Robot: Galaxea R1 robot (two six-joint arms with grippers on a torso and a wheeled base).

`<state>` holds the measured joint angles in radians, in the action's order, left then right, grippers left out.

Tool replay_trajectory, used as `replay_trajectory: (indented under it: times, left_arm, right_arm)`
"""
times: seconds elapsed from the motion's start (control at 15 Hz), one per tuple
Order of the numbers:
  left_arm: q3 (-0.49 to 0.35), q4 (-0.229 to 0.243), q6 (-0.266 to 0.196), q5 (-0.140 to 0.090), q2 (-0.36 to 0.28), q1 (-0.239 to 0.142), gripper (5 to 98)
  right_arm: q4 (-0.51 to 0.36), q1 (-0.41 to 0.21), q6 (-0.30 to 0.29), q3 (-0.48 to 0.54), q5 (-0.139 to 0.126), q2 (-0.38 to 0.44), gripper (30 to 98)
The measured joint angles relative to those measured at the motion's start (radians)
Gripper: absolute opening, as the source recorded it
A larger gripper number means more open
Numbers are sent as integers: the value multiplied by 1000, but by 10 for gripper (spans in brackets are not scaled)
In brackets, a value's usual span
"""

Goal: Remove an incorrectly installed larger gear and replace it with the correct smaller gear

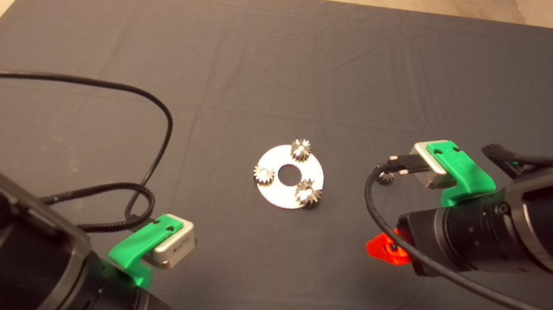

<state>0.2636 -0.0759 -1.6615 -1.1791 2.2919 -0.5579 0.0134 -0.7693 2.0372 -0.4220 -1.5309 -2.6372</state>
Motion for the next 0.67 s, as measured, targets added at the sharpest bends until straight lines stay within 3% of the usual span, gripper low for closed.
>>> replay_trajectory:
  times: [0.67]
  left_arm:
    - [0, 0, 0, 0, -7, 0, 909]
  right_arm:
    - [-8, 3, 0, -1, 0, 0, 969]
